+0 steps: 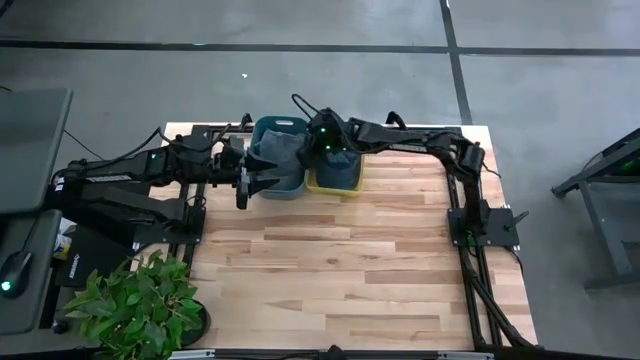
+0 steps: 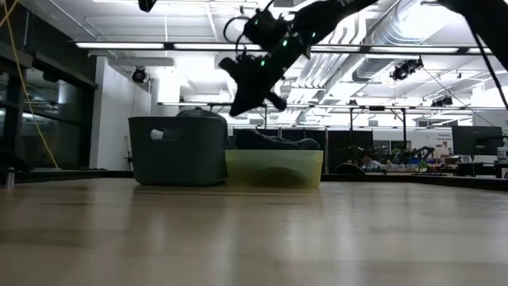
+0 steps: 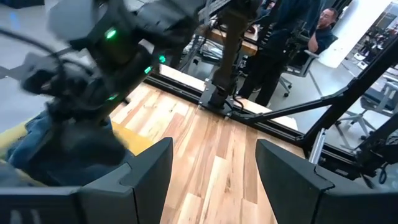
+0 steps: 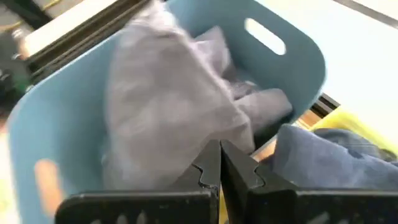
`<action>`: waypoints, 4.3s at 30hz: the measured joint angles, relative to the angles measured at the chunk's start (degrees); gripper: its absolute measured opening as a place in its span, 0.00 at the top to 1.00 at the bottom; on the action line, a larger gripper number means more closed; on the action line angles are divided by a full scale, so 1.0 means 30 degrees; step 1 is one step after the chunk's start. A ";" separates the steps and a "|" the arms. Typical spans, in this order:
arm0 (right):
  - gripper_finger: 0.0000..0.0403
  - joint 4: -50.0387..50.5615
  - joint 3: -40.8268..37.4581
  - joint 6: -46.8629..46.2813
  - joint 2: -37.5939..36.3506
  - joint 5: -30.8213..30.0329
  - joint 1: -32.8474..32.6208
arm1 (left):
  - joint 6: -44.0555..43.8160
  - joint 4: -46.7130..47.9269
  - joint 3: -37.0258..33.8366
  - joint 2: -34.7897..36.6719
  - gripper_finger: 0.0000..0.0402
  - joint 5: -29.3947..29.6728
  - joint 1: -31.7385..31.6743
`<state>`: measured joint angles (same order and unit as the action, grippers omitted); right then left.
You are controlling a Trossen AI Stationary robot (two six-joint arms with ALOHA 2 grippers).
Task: Pick & Place hat
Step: Put the gray cap into the blue bin, then return to Home Position
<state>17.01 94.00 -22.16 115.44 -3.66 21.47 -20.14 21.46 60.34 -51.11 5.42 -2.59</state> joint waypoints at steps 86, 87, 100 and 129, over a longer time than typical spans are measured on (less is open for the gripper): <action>1.00 -2.3157 -2.7508 0.2637 -2.4815 -1.2046 -1.3068 | -0.5370 -1.3072 -1.9496 1.4178 0.44 0.0924 0.0000; 1.00 -2.3141 -2.7768 0.2955 -2.5490 -1.2107 -1.3068 | -0.5376 -1.2972 -1.9496 1.4178 0.44 0.1099 0.0000; 1.00 -1.8001 -2.9927 0.4222 -3.3172 -1.2060 -1.3068 | -0.5885 -1.1944 -1.9496 1.4173 0.44 0.2548 0.0000; 1.00 -0.5222 -3.0396 0.4034 -3.8375 -0.6475 -0.9109 | -0.0874 -0.9818 -1.9504 1.4121 0.44 0.2473 0.0000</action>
<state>1.35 2.81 -10.06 0.32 -23.09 -5.86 -22.76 -7.99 1.83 -8.75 12.84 -2.59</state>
